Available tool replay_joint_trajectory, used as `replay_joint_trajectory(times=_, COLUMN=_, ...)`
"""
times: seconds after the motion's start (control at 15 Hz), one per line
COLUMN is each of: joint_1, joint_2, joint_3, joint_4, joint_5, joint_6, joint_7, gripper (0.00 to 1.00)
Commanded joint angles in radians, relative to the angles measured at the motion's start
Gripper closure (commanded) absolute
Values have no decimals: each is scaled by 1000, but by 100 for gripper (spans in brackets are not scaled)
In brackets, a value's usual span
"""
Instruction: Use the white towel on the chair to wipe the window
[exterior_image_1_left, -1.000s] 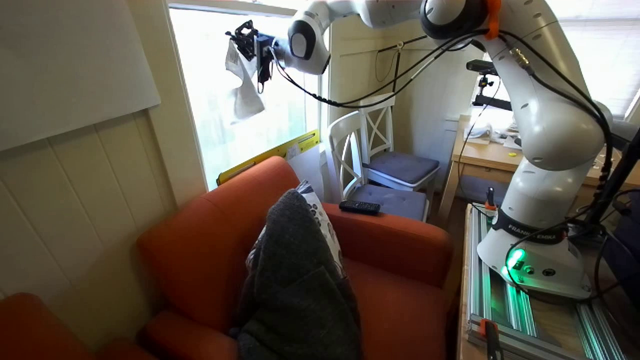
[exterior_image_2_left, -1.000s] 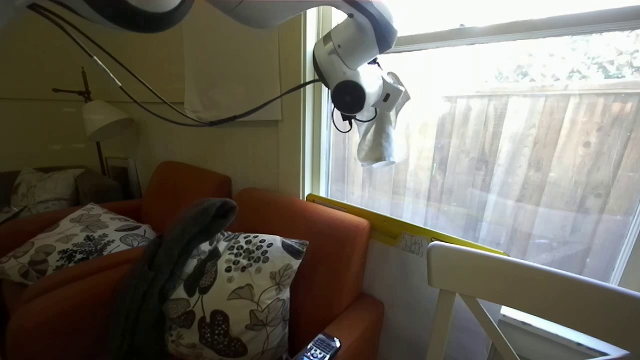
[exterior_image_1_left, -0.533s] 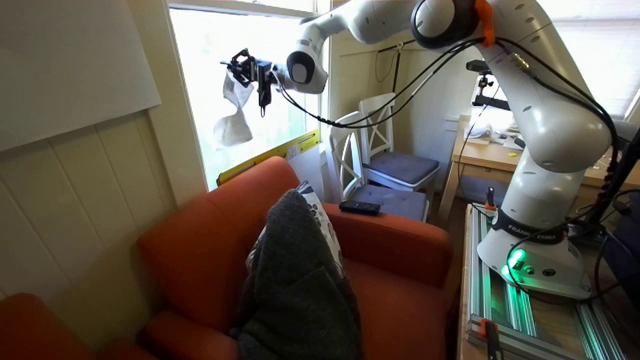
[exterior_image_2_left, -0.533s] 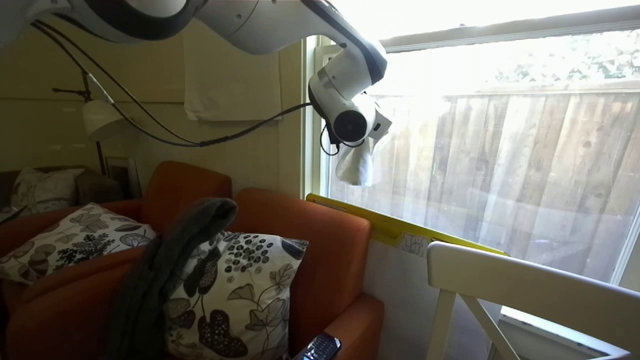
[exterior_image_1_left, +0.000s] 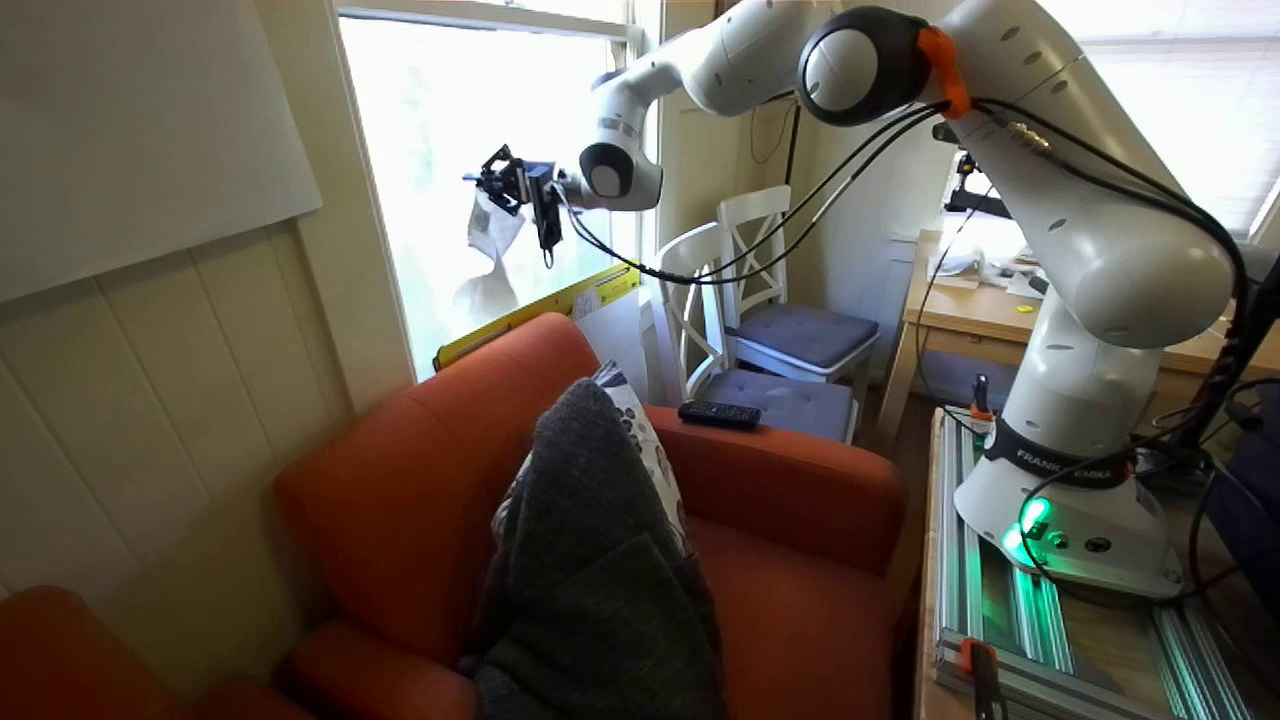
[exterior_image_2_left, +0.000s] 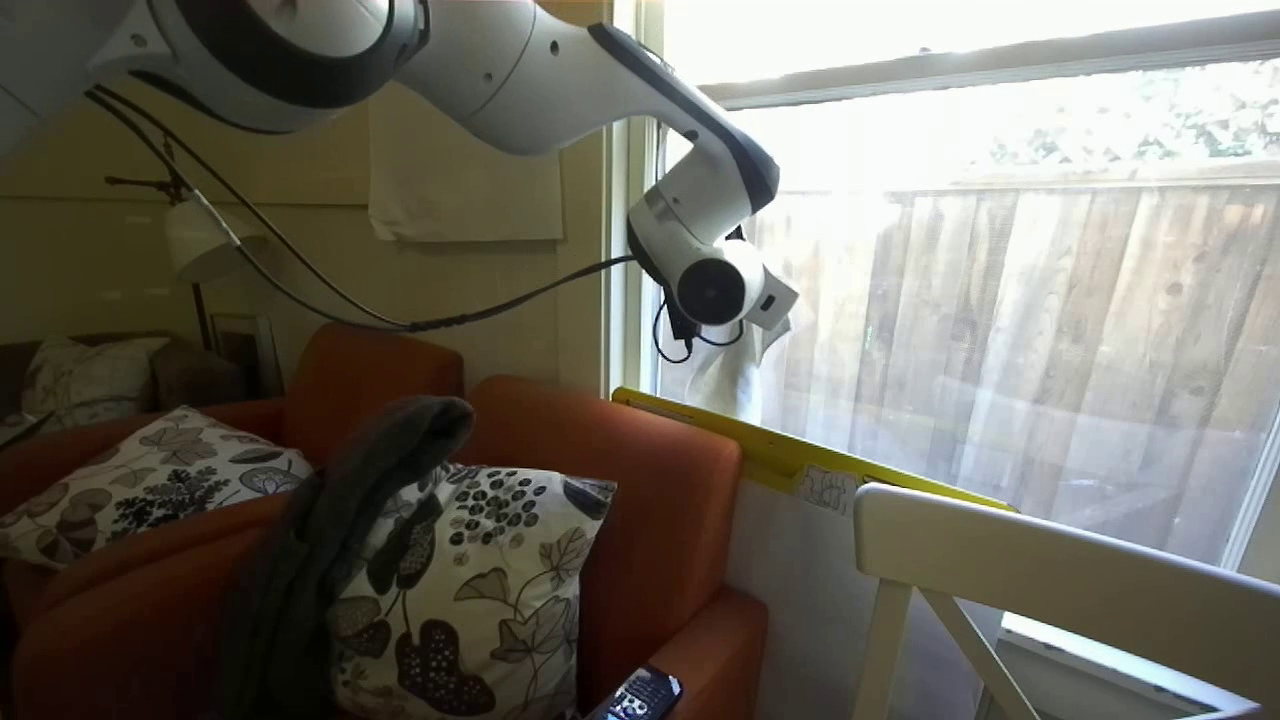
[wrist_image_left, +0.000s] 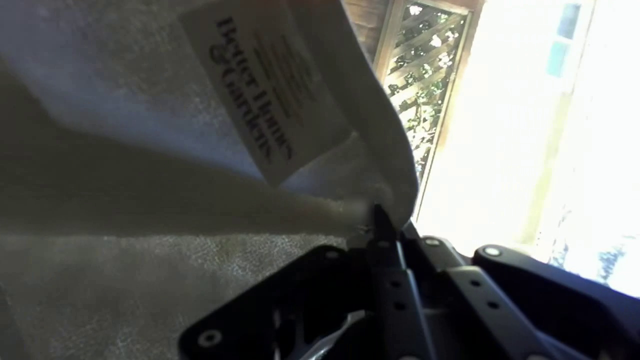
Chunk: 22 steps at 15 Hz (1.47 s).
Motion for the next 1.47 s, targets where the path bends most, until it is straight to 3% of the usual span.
replay_joint_trajectory(times=0.0, joint_1=17, joint_2=38, joint_3=-52, joint_4=49, joint_5=31, joint_6=61, joint_7=8, gripper=99)
replay_joint_trajectory(times=0.2, joint_1=7, joint_2=59, joint_3=-82, joint_4=87, joint_5=87, joint_6=112, joint_7=-13, gripper=99)
replay_joint_trajectory(times=0.53, joint_1=-23, joint_2=85, joint_3=-103, joint_4=184, joint_5=312, joint_6=183, joint_7=-120, gripper=99)
replay_joint_trajectory(times=0.6, joint_1=-142, joint_2=106, joint_3=40, joint_4=283, joint_5=227, joint_6=246, joint_7=-126, gripper=99)
replay_joint_trajectory(times=0.67, joint_1=-165, joint_2=115, joint_3=67, joint_4=320, joint_5=226, joint_6=269, joint_7=-138, gripper=99)
replay_joint_trajectory(times=0.87, joint_1=-295, joint_2=148, joint_3=250, joint_4=454, joint_5=219, joint_6=321, joint_7=-191, gripper=99)
replay_joint_trajectory(times=1.07, joint_1=-361, joint_2=162, joint_3=404, joint_4=501, joint_5=219, joint_6=259, joint_7=-239, gripper=99)
replay_joint_trajectory(times=1.13, joint_1=-369, joint_2=144, joint_3=436, joint_4=469, joint_5=219, joint_6=218, joint_7=-244, gripper=99)
replay_joint_trajectory(times=1.4, joint_1=-368, joint_2=59, joint_3=449, joint_4=278, joint_5=162, joint_6=72, joint_7=-169, gripper=99)
